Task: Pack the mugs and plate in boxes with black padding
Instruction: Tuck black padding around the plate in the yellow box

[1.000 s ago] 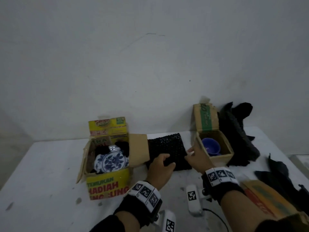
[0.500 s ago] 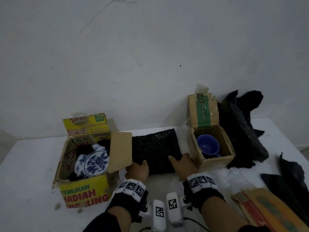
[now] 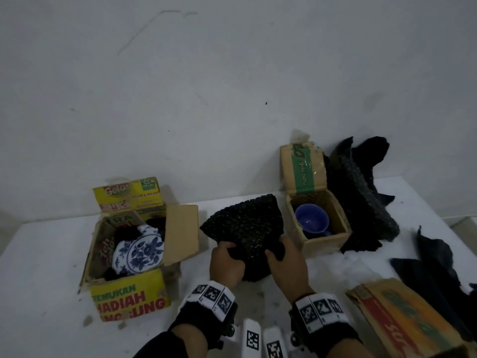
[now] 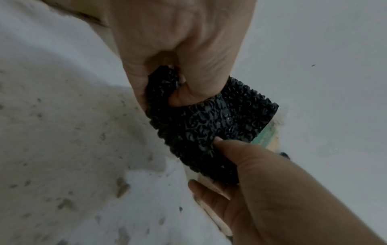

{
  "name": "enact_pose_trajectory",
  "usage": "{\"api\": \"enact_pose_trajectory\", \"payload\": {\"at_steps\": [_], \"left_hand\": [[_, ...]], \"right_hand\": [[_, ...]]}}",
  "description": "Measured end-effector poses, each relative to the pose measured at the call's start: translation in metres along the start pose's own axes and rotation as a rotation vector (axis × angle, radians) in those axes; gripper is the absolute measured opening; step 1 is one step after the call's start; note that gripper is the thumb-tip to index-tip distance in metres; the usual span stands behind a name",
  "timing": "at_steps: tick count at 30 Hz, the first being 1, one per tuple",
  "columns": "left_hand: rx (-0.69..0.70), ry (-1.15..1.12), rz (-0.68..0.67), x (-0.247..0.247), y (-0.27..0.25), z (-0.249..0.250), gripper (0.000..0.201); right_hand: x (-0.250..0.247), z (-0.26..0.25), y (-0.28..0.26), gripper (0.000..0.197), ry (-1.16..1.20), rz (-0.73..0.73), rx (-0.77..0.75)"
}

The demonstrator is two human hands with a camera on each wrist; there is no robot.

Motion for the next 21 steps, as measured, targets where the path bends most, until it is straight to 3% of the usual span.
{"api": "enact_pose_trajectory", "payload": {"at_steps": [4, 8, 12, 16, 21], "left_hand": [[0.179, -0.012, -0.007, -0.005, -0.018, 0.032, 0.034], [0.403, -0.081, 0.016, -0.029, -0.043, 0.068, 0.03], [0.528, -0.222, 0.128, -0.084, -0.063, 0.086, 0.037], [0.411, -0.368, 0.228, -0.154, -0.061, 0.069, 0.044], [0.276, -0.535, 0.2, -0.222, -0.051, 0.025, 0.049]], "right_hand": [[-0.028, -0.017, -0.023, 0.034, 0.094, 0.143, -0.064], [-0.057, -0.038, -0.042, 0.019, 0.285, 0.287, -0.156], [-0.063, -0.07, -0.049, 0.028, 0.439, 0.325, -0.189], [-0.04, -0.119, -0.049, 0.023, 0.543, 0.181, -0.236], [0.012, -0.172, -0.047, 0.031, 0.504, 0.046, -0.263]]}}
Point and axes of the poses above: each hand's wrist, its own y-axis towards the middle knuckle, its own x-axis out of the palm, z = x × y, the point moved 7 cm from there along y, towards the middle knuckle, and after that the axes turned 1 degree about -z, right-handed, at the moved point
